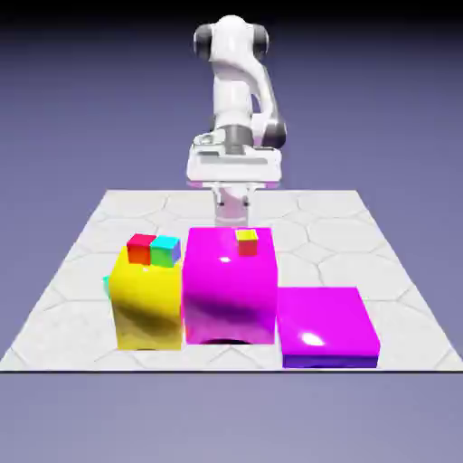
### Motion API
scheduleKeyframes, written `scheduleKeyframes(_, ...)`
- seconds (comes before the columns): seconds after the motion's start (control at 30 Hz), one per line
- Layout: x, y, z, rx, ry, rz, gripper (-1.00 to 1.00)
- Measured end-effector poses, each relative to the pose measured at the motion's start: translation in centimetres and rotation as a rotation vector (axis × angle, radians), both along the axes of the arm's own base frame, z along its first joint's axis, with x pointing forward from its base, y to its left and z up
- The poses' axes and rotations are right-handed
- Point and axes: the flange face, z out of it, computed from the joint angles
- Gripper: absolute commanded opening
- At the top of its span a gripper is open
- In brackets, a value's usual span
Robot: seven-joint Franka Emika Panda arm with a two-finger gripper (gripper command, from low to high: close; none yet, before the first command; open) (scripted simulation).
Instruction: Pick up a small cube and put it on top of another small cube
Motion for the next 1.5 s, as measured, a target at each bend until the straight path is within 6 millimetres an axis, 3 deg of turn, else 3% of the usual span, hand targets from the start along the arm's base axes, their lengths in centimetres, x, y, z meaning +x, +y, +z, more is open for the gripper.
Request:
scheduleKeyframes(0.17,4.2,-2.5,-3.4,0.19,0.199,-0.167,0.0)
scheduleKeyframes(0.37,8.9,-8.6,-6.0,0.372,0.293,-0.489,0.0)
scheduleKeyframes(0.6,11.1,-19.1,-9.9,0.538,0.336,-0.981,0.0)
scheduleKeyframes(0.77,11.6,-25.9,-10.8,0.604,0.288,-1.31,0.0)
scheduleKeyframes(0.8,11.2,-27.4,-11.1,0.621,0.275,-1.378,0.0)
scheduleKeyframes(0.93,3.0,-33.1,-15.8,0.789,0.306,-1.705,0.0)
scheduleKeyframes(1.03,-3.7,-36.0,-19.0,0.917,0.315,-1.953,0.0)
scheduleKeyframes(1.17,-12.9,-37.7,-22.9,1.092,0.309,-2.288,0.0)
scheduleKeyframes(1.23,-16.6,-36.9,-24.6,1.164,0.327,-2.396,0.0)
scheduleKeyframes(1.27,-17.6,-36.0,-25.2,1.186,0.35,-2.41,0.0)
scheduleKeyframes(1.5,-17.0,-36.0,-29.2,1.181,0.345,-2.408,0.0)
